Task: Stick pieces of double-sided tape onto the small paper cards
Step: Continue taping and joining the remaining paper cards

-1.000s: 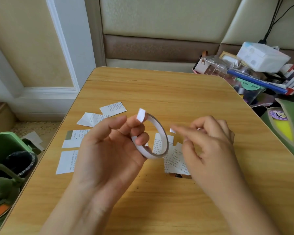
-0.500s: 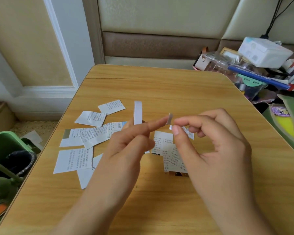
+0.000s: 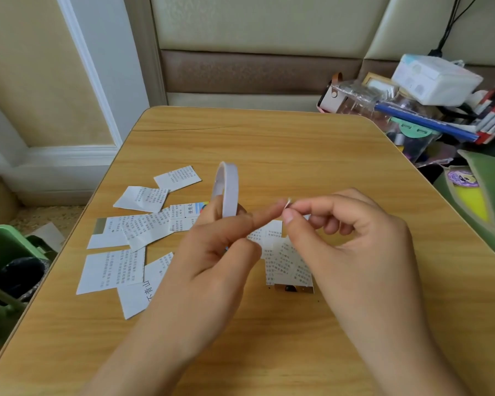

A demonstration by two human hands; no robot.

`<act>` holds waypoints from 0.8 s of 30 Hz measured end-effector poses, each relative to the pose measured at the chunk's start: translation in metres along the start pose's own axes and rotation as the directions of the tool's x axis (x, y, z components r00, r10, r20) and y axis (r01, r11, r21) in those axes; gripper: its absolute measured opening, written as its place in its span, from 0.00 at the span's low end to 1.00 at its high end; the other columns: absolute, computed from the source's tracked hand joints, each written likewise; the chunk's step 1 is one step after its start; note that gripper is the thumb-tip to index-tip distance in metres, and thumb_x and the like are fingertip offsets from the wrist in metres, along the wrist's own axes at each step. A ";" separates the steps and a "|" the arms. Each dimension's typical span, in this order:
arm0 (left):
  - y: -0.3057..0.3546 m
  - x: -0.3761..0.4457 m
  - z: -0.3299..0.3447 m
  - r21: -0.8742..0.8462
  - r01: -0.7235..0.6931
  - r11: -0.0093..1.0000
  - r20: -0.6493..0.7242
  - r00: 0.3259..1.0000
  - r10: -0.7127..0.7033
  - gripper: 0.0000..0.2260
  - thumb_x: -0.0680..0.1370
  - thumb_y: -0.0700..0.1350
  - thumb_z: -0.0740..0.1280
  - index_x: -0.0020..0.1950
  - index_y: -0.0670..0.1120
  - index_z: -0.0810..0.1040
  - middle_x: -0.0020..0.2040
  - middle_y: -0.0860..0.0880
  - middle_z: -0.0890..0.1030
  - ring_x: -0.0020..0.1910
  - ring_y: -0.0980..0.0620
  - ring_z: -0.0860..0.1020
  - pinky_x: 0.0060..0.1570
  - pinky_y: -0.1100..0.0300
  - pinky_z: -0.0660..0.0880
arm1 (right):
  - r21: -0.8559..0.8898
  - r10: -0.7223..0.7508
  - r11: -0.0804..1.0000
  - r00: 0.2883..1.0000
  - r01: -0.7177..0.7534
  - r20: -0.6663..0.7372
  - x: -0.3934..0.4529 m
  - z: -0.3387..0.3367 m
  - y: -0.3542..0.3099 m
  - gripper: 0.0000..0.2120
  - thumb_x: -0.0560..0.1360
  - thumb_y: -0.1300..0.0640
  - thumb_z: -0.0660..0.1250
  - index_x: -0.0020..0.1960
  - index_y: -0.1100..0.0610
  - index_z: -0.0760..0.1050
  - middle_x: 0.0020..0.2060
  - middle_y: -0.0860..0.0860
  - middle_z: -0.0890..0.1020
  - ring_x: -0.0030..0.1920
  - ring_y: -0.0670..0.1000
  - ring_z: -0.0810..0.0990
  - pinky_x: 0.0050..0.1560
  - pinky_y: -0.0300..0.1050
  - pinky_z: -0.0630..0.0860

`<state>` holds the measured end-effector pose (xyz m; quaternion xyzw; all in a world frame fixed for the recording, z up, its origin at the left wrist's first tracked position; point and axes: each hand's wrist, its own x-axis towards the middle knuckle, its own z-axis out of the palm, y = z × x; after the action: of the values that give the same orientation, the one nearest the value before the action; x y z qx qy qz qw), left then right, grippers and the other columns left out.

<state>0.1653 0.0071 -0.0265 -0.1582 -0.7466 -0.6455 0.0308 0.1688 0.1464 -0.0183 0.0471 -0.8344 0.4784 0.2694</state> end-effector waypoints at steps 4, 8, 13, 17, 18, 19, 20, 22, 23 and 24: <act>-0.001 -0.001 0.000 0.151 -0.047 0.987 0.012 0.999 0.046 0.23 0.70 0.42 0.59 0.55 0.65 0.80 0.41 0.51 0.69 0.43 0.59 0.71 0.44 0.76 0.65 | 0.028 0.050 0.998 0.998 -0.051 0.024 0.001 -0.002 0.001 0.02 0.66 0.53 0.70 0.35 0.47 0.81 0.29 0.43 0.74 0.35 0.41 0.73 0.36 0.26 0.66; 0.000 0.000 -0.001 0.130 -0.038 0.991 0.005 0.999 0.037 0.22 0.70 0.42 0.59 0.54 0.65 0.80 0.42 0.50 0.70 0.43 0.59 0.71 0.44 0.77 0.65 | 0.045 0.066 0.997 0.997 -0.068 0.049 0.002 -0.002 0.001 0.04 0.66 0.54 0.71 0.33 0.47 0.80 0.29 0.43 0.74 0.35 0.43 0.72 0.36 0.27 0.66; 0.002 0.000 -0.002 0.033 0.001 0.999 0.013 1.000 -0.002 0.21 0.69 0.43 0.59 0.52 0.66 0.81 0.40 0.49 0.73 0.46 0.60 0.72 0.48 0.75 0.66 | 0.084 0.075 0.993 0.993 -0.082 0.087 0.002 -0.005 0.001 0.09 0.68 0.61 0.74 0.32 0.49 0.81 0.28 0.42 0.75 0.34 0.44 0.72 0.36 0.29 0.67; 0.001 0.001 -0.003 -0.044 0.021 0.999 0.030 0.999 -0.020 0.16 0.69 0.46 0.62 0.53 0.52 0.83 0.35 0.54 0.70 0.39 0.61 0.71 0.43 0.76 0.67 | 0.093 0.073 0.992 0.993 -0.081 0.096 0.003 -0.004 0.001 0.10 0.69 0.62 0.74 0.32 0.50 0.81 0.28 0.42 0.75 0.34 0.43 0.71 0.36 0.29 0.67; -0.001 0.001 -0.004 -0.057 0.011 0.998 0.041 0.999 -0.009 0.17 0.69 0.48 0.63 0.53 0.44 0.82 0.35 0.54 0.70 0.38 0.59 0.70 0.40 0.75 0.68 | 0.095 0.069 0.992 0.993 -0.078 0.095 0.003 -0.004 0.002 0.10 0.69 0.62 0.74 0.32 0.50 0.81 0.28 0.42 0.75 0.34 0.43 0.71 0.36 0.29 0.67; -0.003 0.001 -0.004 -0.072 0.002 0.997 0.052 0.999 0.002 0.19 0.69 0.49 0.62 0.53 0.39 0.80 0.36 0.54 0.71 0.38 0.58 0.70 0.38 0.74 0.69 | 0.098 0.065 0.992 0.993 -0.074 0.095 0.003 -0.004 0.002 0.10 0.69 0.62 0.74 0.32 0.50 0.80 0.28 0.42 0.74 0.34 0.44 0.71 0.36 0.29 0.67; -0.005 0.001 -0.005 -0.086 0.010 0.996 0.054 0.999 -0.005 0.19 0.69 0.48 0.63 0.53 0.37 0.78 0.37 0.54 0.72 0.38 0.57 0.70 0.37 0.74 0.69 | 0.102 0.061 0.992 0.994 -0.071 0.093 0.003 -0.003 0.002 0.10 0.69 0.61 0.74 0.32 0.50 0.80 0.29 0.43 0.75 0.34 0.44 0.71 0.36 0.29 0.67; -0.006 0.001 -0.005 -0.117 0.039 0.992 0.056 0.998 -0.033 0.16 0.71 0.45 0.62 0.53 0.38 0.79 0.36 0.54 0.73 0.37 0.58 0.70 0.36 0.74 0.69 | 0.111 0.057 0.992 0.994 -0.067 0.091 0.003 -0.003 0.002 0.08 0.69 0.59 0.73 0.33 0.49 0.80 0.29 0.43 0.74 0.34 0.43 0.71 0.36 0.29 0.67; -0.005 0.001 -0.006 -0.134 0.048 0.990 0.062 0.997 -0.041 0.16 0.71 0.45 0.62 0.53 0.39 0.79 0.36 0.55 0.74 0.37 0.60 0.71 0.37 0.74 0.70 | 0.113 0.057 0.991 0.994 -0.067 0.089 0.003 -0.003 0.002 0.07 0.68 0.58 0.72 0.33 0.49 0.80 0.29 0.43 0.74 0.34 0.43 0.71 0.36 0.29 0.67; -0.006 0.001 -0.006 -0.152 0.057 0.987 0.065 0.997 -0.047 0.16 0.71 0.45 0.62 0.54 0.40 0.80 0.36 0.56 0.75 0.37 0.62 0.72 0.37 0.75 0.70 | 0.114 0.058 0.991 0.994 -0.068 0.088 0.003 -0.003 0.002 0.06 0.68 0.57 0.72 0.33 0.49 0.80 0.29 0.43 0.74 0.34 0.43 0.71 0.36 0.29 0.67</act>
<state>0.1614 0.0011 -0.0305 -0.1603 -0.6991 -0.6965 -0.0212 0.1666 0.1504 -0.0175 0.0567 -0.8166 0.5324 0.2156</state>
